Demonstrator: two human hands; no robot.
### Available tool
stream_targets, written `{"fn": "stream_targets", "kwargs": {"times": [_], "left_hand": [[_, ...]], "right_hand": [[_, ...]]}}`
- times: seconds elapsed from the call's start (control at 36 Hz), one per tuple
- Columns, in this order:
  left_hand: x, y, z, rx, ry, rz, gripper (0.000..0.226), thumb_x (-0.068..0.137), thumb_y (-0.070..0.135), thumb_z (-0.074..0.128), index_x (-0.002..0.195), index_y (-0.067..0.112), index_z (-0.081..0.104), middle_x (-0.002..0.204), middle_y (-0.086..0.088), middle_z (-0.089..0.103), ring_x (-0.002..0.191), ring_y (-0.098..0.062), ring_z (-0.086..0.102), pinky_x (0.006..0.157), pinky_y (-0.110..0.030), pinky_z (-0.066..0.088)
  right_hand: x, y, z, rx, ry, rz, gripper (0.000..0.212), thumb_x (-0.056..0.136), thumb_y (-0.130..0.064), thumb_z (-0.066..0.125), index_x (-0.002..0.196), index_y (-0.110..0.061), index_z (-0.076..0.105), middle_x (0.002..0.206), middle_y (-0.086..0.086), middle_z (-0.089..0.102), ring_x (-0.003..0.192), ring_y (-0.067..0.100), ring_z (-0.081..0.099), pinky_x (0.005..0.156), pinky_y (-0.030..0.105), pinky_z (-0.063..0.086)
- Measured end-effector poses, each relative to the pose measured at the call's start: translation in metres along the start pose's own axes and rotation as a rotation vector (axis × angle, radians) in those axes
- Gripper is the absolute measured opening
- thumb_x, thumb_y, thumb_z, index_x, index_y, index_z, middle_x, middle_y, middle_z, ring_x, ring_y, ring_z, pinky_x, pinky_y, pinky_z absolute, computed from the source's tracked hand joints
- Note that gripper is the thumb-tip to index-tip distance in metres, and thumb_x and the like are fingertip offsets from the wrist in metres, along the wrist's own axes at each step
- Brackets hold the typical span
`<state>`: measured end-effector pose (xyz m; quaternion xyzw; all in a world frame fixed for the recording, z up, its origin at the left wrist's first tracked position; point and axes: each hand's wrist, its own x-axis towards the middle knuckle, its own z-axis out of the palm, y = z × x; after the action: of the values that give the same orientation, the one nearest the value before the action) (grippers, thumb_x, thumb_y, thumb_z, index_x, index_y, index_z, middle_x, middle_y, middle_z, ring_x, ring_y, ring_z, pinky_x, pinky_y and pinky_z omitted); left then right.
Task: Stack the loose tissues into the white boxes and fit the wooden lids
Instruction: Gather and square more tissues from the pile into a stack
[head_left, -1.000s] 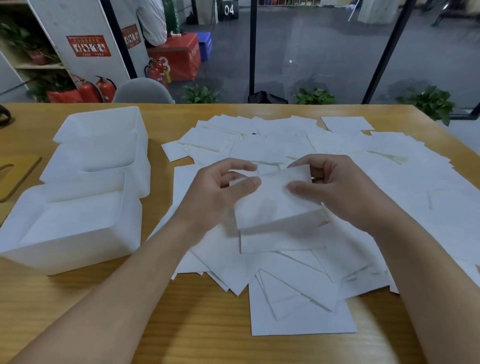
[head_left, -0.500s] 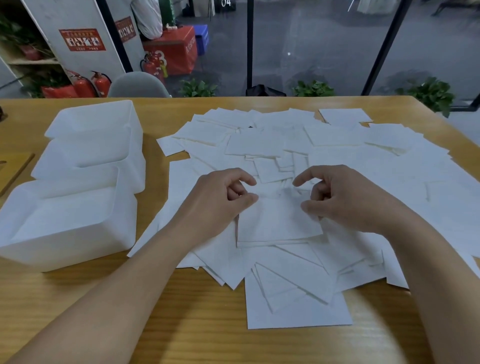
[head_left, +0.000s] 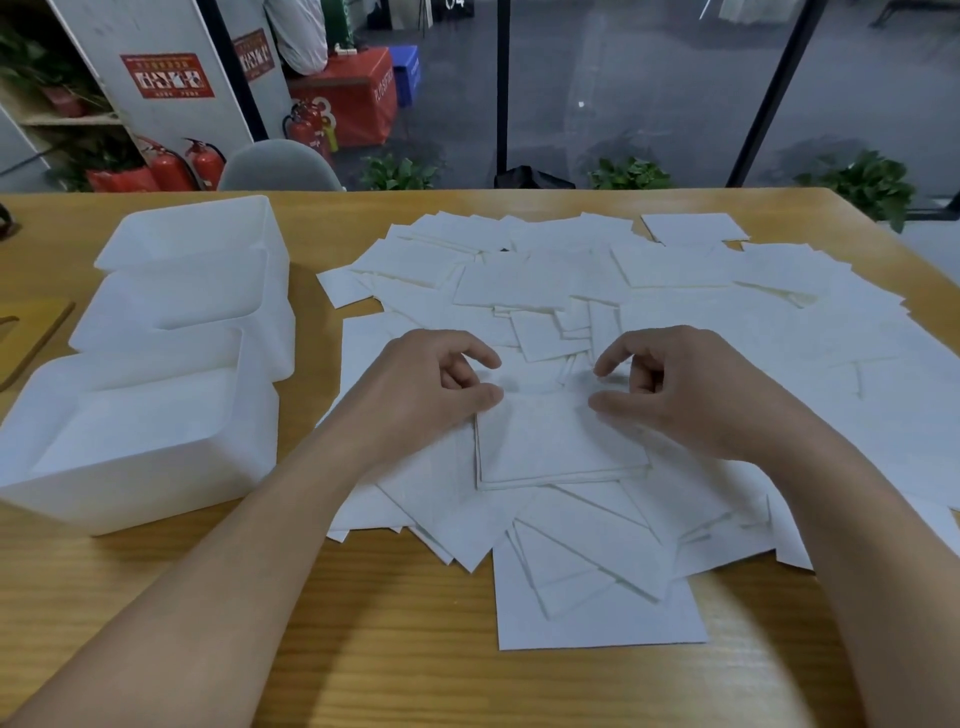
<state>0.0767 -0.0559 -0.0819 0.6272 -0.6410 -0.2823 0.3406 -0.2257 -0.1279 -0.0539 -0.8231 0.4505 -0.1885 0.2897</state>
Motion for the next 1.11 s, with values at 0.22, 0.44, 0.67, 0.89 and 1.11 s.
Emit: {"fn": "stream_targets", "kwargs": {"times": [0.22,0.44,0.67,0.89,1.11], "left_hand": [[0.005,-0.003,-0.014,-0.072,0.171,0.007,0.013,0.095,0.037,0.085,0.107,0.039,0.08,0.089,0.009,0.076,0.074,-0.003,0.065,0.065,-0.017,0.052],[-0.002,-0.008,-0.01,0.258,0.064,0.012,0.03,0.108,0.04,0.066,0.138,0.04,0.067,0.127,0.03,0.06,0.127,0.001,0.049,0.096,-0.018,0.043],[-0.003,-0.012,-0.013,0.304,-0.019,0.037,0.024,0.102,0.055,0.068,0.126,0.049,0.069,0.116,0.029,0.061,0.124,0.001,0.048,0.101,-0.033,0.048],[-0.003,0.002,-0.008,0.233,0.047,-0.017,0.006,0.105,0.048,0.068,0.101,0.043,0.068,0.115,0.021,0.059,0.126,-0.013,0.046,0.099,-0.038,0.042],[0.001,0.001,-0.005,0.098,0.21,0.083,0.01,0.113,0.034,0.059,0.104,0.032,0.06,0.1,0.017,0.069,0.106,0.001,0.063,0.074,-0.012,0.044]], "right_hand": [[0.002,-0.004,0.017,-0.031,0.048,-0.073,0.007,0.087,-0.037,0.085,0.082,-0.038,0.081,0.087,-0.011,0.064,0.073,0.007,0.061,0.062,0.019,0.042],[0.005,-0.007,0.03,-0.066,0.11,-0.152,0.017,0.088,-0.039,0.086,0.103,-0.038,0.079,0.104,-0.017,0.063,0.096,0.001,0.059,0.072,0.012,0.043],[0.008,-0.01,0.043,-0.134,0.036,-0.199,0.025,0.09,-0.048,0.081,0.111,-0.034,0.079,0.104,-0.02,0.064,0.096,-0.001,0.058,0.081,0.021,0.038],[0.006,-0.012,0.044,-0.128,0.03,-0.196,0.024,0.091,-0.043,0.083,0.112,-0.033,0.079,0.103,-0.02,0.065,0.096,-0.001,0.059,0.082,0.021,0.038],[0.005,-0.014,0.044,-0.13,0.01,-0.196,0.024,0.089,-0.042,0.084,0.112,-0.035,0.079,0.104,-0.02,0.065,0.097,0.001,0.06,0.079,0.019,0.039]]}}
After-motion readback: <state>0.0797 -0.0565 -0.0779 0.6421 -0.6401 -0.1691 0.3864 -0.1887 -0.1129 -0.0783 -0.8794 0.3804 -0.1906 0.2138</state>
